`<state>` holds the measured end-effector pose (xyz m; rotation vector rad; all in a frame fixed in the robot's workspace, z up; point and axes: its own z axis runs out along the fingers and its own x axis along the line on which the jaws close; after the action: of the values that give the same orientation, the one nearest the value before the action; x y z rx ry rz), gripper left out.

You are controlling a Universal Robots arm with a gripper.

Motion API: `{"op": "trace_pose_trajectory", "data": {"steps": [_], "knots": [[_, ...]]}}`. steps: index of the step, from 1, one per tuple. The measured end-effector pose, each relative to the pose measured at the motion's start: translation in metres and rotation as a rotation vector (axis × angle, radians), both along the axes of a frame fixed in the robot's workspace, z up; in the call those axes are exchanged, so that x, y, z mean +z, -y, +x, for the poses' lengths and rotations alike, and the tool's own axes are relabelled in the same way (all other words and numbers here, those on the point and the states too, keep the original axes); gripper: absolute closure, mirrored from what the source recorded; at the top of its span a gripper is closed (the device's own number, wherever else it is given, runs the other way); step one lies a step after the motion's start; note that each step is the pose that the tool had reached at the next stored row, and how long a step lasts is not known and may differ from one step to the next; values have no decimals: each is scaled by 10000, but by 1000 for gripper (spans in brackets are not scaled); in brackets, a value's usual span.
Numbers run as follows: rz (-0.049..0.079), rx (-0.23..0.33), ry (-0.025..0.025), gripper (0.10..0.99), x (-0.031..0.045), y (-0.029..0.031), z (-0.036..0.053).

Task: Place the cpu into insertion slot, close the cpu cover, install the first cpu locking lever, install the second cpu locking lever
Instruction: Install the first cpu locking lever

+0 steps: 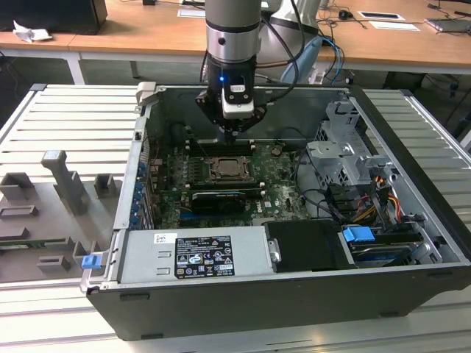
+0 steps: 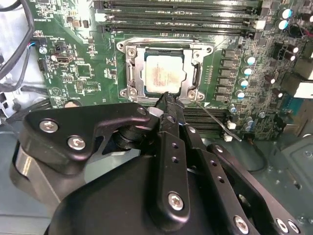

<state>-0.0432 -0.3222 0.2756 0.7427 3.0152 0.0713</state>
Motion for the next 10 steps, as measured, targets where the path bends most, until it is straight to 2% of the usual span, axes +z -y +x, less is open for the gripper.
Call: {"op": "trace_pose_trajectory", "data": {"steps": [4, 10], "knots": [[1, 678, 1, 980, -1, 1, 0], [0, 2110, -1, 980, -6, 1, 0]]}}
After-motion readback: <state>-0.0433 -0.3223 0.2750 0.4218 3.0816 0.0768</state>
